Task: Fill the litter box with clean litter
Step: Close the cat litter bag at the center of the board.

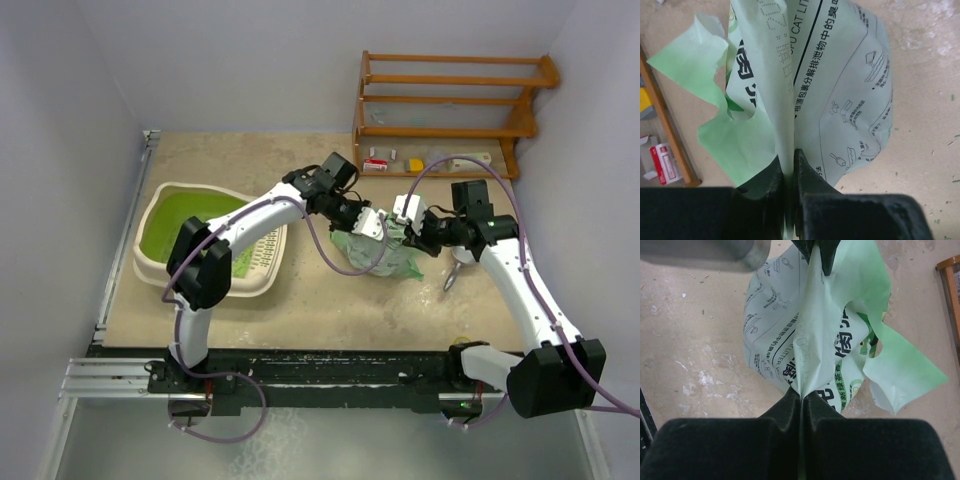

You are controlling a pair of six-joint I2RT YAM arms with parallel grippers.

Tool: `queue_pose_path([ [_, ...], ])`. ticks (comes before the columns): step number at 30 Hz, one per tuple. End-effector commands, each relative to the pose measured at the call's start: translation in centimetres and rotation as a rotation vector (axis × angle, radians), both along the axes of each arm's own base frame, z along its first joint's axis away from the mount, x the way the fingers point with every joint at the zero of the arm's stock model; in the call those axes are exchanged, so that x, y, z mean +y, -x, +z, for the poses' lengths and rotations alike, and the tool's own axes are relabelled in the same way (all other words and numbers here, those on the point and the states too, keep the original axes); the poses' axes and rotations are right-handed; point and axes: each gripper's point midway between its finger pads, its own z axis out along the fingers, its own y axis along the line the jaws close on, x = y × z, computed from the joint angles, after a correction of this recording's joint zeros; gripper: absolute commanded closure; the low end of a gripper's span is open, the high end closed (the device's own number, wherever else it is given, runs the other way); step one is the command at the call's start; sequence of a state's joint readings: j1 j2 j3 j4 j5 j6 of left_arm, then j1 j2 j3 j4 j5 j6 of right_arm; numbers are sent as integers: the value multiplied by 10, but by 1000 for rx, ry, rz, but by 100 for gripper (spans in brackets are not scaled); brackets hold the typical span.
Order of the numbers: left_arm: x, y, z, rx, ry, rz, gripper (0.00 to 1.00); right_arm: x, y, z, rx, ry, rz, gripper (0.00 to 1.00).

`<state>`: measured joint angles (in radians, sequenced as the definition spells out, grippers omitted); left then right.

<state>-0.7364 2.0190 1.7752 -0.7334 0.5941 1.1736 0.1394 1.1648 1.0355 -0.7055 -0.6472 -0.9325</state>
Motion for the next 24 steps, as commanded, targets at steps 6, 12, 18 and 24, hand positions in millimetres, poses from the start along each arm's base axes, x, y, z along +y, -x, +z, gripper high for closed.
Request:
queue_pose_path([
  [6, 76, -98, 68, -430, -166, 554, 97, -5, 10, -5, -10, 45, 52, 100],
  [12, 114, -114, 130, -543, -151, 737, 97, -10, 18, -20, 56, 73, 54, 100],
  [18, 110, -105, 119, -439, -141, 767, 97, -6, 15, -14, 44, 45, 49, 100],
  [24, 85, -53, 93, -239, -84, 513, 82, -5, 16, -15, 46, 39, 44, 100],
])
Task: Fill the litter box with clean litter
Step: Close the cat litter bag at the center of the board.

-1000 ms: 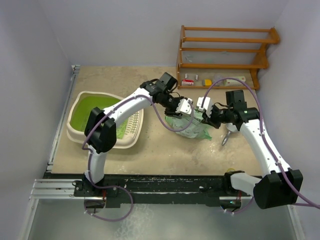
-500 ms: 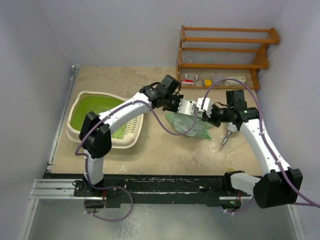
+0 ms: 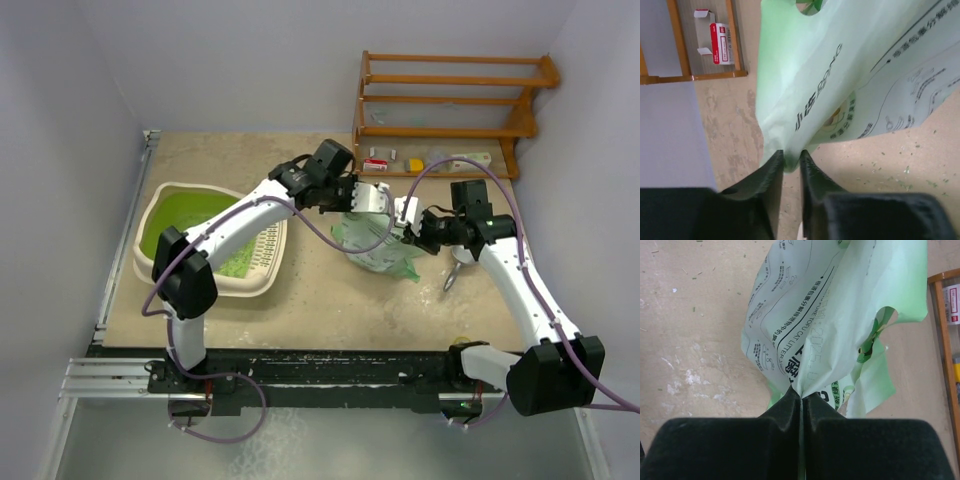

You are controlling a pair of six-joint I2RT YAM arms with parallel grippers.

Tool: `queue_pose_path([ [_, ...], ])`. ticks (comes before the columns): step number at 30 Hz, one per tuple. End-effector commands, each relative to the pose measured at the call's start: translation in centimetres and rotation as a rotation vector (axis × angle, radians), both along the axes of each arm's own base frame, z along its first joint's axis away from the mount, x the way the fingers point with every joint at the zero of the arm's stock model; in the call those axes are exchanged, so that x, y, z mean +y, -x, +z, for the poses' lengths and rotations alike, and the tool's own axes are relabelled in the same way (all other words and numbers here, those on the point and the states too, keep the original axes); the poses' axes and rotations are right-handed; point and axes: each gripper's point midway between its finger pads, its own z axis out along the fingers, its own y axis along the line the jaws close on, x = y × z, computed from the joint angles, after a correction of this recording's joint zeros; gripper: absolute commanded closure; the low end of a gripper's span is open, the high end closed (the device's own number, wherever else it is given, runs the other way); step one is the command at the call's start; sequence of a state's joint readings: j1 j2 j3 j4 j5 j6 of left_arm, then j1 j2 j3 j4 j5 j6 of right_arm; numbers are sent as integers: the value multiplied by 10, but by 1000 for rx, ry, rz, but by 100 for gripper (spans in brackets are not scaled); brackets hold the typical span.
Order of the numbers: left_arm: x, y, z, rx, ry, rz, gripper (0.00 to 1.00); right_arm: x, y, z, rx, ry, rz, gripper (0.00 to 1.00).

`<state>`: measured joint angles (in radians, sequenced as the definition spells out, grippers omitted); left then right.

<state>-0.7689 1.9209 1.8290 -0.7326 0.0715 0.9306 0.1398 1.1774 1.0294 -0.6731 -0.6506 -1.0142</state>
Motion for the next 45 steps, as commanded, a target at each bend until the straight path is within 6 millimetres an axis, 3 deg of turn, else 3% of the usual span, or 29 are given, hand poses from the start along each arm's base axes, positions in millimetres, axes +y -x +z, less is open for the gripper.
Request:
queue_pose_path([
  [1, 31, 3, 42, -32, 94, -8, 75, -5, 25, -13, 110, 12, -15, 100],
  [6, 4, 20, 49, -44, 292, -181, 63, -4, 26, -11, 110, 0, -14, 100],
  [9, -11, 22, 48, -7, 321, -251, 62, -4, 28, -11, 115, -1, -13, 100],
  [12, -24, 27, 50, 12, 346, -329, 52, -4, 28, -10, 114, 0, -13, 100],
  [15, -33, 33, 58, 14, 385, -390, 51, -4, 28, -11, 118, 0, -14, 100],
  [19, -38, 39, 54, 68, 379, -436, 51, -4, 25, -12, 119, -1, -21, 100],
  [25, -51, 43, 13, 214, 350, -475, 51, -2, 17, -8, 106, -8, -23, 100],
  [28, -44, 57, -15, 308, 272, -498, 51, -2, 16, -6, 110, -9, -22, 100],
  [30, -40, 63, -19, 325, 262, -499, 51, -1, 16, -7, 115, -13, -21, 100],
  [34, -46, 56, -27, 317, 287, -457, 52, 0, 11, -9, 112, -12, -24, 100],
  [36, -57, 47, -28, 325, 326, -388, 57, -1, 7, -8, 103, -11, -27, 100],
  [38, -69, 29, -27, 343, 370, -229, 88, 0, 5, -7, 99, -11, -27, 100],
  [39, -69, 26, -28, 352, 365, -202, 96, -1, 5, -7, 101, -10, -27, 100],
  [41, -67, 21, -31, 332, 314, -133, 97, 0, 9, -8, 115, -15, -21, 100],
  [45, -42, -10, -32, 132, 169, 238, 97, 0, 6, -10, 125, -20, -44, 100],
])
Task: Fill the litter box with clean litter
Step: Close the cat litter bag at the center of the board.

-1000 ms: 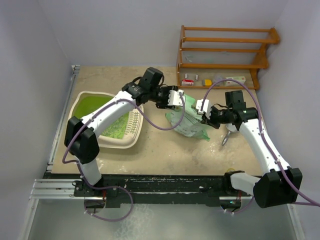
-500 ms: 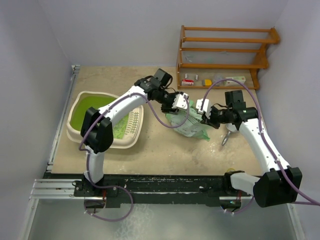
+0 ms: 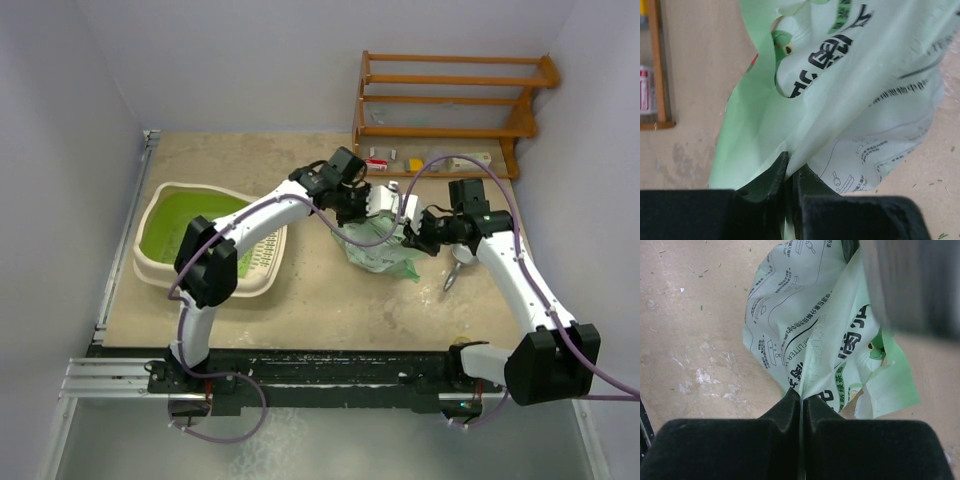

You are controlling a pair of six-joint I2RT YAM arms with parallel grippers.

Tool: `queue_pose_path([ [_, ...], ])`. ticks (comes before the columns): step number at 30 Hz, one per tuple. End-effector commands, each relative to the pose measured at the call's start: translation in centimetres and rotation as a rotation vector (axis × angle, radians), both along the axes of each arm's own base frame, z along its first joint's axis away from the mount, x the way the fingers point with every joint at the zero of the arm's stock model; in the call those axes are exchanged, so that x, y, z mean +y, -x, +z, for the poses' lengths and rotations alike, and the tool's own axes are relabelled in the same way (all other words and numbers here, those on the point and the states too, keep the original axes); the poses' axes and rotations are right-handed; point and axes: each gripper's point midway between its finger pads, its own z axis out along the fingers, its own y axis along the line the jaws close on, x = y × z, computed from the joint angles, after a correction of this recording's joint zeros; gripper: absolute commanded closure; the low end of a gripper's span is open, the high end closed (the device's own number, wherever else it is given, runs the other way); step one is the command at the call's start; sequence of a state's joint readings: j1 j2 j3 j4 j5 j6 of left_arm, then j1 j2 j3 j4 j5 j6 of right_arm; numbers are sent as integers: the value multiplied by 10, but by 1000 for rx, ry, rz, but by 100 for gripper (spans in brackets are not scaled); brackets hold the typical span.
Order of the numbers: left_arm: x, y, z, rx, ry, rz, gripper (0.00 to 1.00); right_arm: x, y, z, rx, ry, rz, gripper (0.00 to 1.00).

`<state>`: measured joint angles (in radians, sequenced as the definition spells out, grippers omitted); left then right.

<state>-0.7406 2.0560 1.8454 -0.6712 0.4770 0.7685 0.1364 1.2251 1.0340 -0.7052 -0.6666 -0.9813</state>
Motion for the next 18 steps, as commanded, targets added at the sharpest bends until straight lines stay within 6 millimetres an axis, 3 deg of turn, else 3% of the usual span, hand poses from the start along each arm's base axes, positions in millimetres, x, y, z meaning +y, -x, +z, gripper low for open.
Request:
queue_pose_path([
  [1, 21, -44, 24, -199, -124, 429, 97, -2, -2, 4, 28, -6, -43, 100],
  [8, 80, -44, 85, -258, -175, 626, 97, -3, -20, 1, 29, -16, -110, 100],
  [11, 94, -36, 108, -268, -171, 667, 97, -4, -31, 8, 9, -9, -123, 100],
  [13, 98, -25, 120, -225, -152, 675, 97, -2, -35, 13, 50, -22, -151, 100],
  [18, 84, 24, 138, -60, 14, 608, 97, 10, -29, 25, 301, -49, -140, 97],
])
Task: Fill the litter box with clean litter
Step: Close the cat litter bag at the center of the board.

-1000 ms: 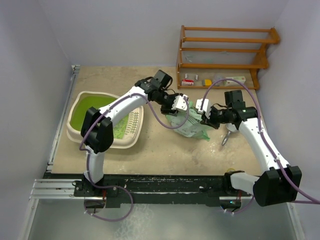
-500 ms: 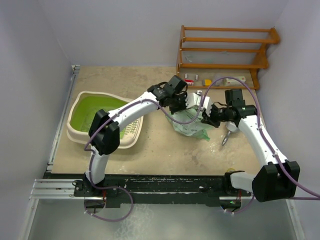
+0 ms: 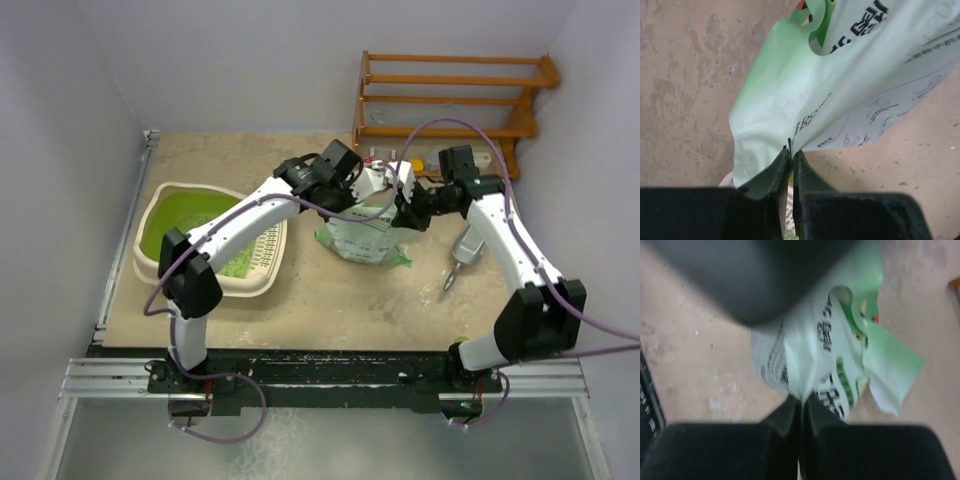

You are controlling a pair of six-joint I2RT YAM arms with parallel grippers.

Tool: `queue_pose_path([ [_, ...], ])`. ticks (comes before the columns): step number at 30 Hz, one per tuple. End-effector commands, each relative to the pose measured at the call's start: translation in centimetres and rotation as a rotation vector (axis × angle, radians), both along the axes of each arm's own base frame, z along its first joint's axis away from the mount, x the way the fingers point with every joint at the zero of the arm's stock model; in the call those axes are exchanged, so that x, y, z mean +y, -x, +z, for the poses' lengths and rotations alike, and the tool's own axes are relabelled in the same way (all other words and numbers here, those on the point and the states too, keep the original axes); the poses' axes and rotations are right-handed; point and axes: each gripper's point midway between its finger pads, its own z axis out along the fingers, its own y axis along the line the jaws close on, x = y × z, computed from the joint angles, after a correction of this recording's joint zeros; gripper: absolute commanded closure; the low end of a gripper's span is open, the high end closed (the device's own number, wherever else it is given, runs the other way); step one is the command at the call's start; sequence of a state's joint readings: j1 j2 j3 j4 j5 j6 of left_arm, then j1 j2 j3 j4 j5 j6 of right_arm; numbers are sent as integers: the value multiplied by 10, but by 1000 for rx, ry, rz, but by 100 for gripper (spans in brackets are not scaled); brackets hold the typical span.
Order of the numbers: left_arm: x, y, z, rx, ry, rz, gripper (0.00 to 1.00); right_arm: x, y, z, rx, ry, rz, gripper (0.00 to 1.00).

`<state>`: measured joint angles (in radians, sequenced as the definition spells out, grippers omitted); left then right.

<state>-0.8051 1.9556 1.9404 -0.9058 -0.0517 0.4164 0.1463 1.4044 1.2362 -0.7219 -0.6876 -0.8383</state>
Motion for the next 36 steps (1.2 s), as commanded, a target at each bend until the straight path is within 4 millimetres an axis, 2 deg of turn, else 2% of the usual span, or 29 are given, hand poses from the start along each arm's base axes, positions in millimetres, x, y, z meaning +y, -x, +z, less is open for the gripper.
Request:
queue_pose_path([
  [1, 18, 35, 90, -58, 241, 65, 97, -1, 13, 8, 272, -7, -61, 97],
  [3, 19, 53, 88, -27, 294, 55, 97, 3, 12, 14, 333, -29, -71, 97],
  [4, 19, 58, 83, -12, 308, 57, 97, 5, 14, 14, 352, -38, -63, 98],
  [5, 21, 66, 70, 15, 298, 50, 97, 6, 17, 13, 364, -44, -52, 98],
  [7, 20, 74, 62, 27, 304, 41, 97, 6, 23, 8, 367, -43, -38, 100],
  [11, 13, 74, 64, -19, 314, 29, 97, -4, 42, -9, 361, 17, -19, 100],
  [14, -3, 72, 68, -63, 338, -59, 96, -12, 59, -22, 385, 58, -17, 100],
  [15, -9, 73, 68, -73, 340, -108, 93, -14, 63, -25, 386, 66, -17, 100],
  [17, -21, 71, 56, -90, 311, -192, 76, -14, 67, -28, 391, 65, -15, 100],
  [21, -34, 63, 27, -65, 242, -257, 66, -12, 62, -29, 382, 45, -39, 100],
  [24, -44, 70, 15, -8, 241, -310, 63, -10, 56, -27, 369, 37, -55, 100],
  [29, -53, 85, 8, 27, 236, -355, 61, -8, 47, -19, 342, 23, -68, 100],
  [33, -51, 88, -5, 27, 194, -357, 60, -8, 43, -16, 337, 25, -67, 100],
  [36, -56, 90, 10, 11, 240, -357, 58, -9, 42, -13, 337, 32, -63, 100],
])
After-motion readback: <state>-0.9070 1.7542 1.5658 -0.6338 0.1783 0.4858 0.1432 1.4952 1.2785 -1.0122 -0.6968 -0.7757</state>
